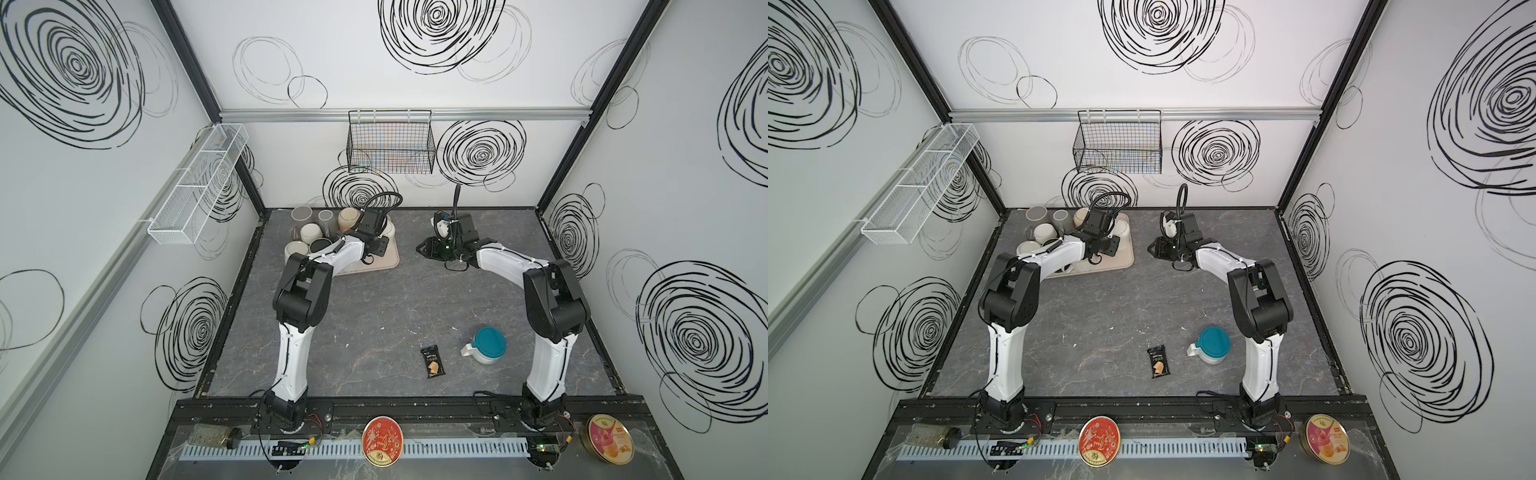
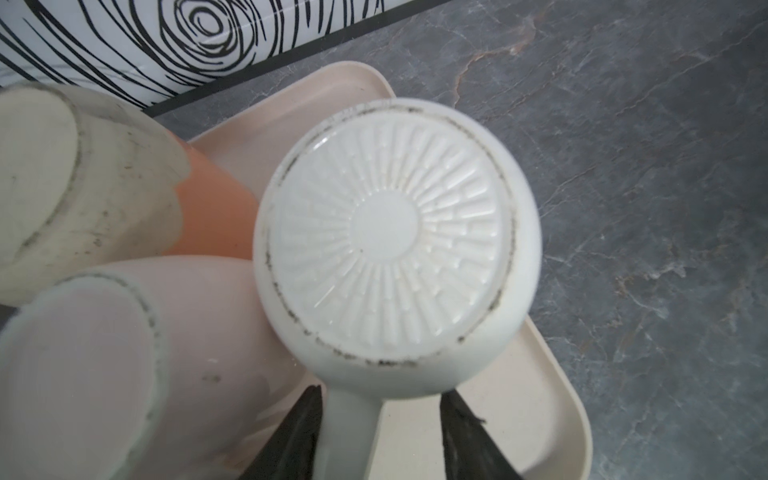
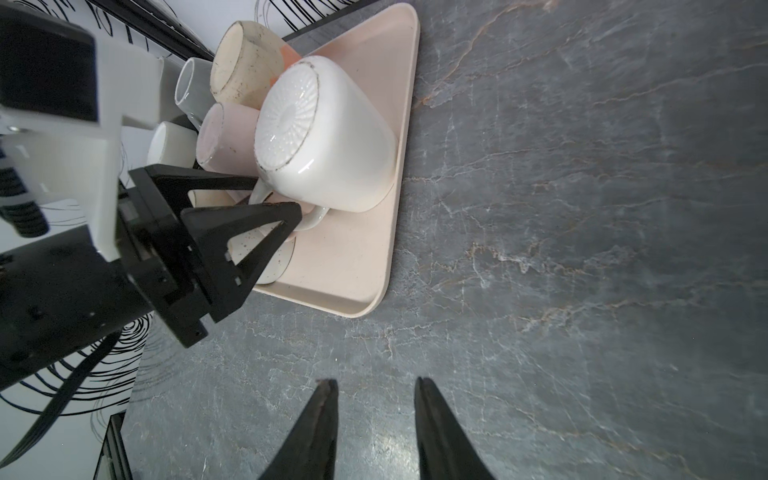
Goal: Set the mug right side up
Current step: 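Grasp the upside-down white embossed mug's handle with the left gripper, then lift the white mug with the left gripper and rotate it toward the right gripper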
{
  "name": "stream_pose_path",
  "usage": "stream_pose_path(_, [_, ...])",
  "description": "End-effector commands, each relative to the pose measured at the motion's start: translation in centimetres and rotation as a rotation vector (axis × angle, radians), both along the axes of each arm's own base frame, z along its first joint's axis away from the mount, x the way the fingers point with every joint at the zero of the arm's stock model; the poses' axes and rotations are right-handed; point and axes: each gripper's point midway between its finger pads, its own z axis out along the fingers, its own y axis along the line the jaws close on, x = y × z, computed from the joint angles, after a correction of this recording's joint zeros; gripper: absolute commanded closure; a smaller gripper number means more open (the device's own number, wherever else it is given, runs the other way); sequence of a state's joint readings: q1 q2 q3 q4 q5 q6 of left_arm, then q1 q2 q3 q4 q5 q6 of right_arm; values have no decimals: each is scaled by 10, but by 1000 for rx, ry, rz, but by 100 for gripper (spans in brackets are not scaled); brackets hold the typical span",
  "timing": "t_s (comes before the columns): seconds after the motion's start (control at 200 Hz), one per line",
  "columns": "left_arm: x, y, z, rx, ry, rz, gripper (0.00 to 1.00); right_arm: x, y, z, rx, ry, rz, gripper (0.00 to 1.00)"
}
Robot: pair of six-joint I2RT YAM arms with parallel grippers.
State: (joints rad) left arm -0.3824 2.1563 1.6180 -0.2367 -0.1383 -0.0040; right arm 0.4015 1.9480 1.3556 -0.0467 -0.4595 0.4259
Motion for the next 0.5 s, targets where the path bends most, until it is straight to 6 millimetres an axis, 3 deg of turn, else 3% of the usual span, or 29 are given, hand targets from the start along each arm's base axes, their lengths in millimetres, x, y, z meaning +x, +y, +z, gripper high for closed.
stream_pose_path(0.0, [7, -11, 5, 3, -30, -6, 54, -4, -1, 24, 32, -45, 12, 64])
stream_pose_path(0.16, [11, -12, 3, 10, -28, 18, 61, -9, -2, 30, 55, -41, 13, 64])
stream_pose_path(0.325, [9, -19, 5, -2, -34, 13, 85, -17, -5, 41, 77, -58, 5, 63])
stream_pose_path(0.49, [1, -32, 20, -49, -63, -3, 99, -23, -8, 49, 107, -60, 3, 62])
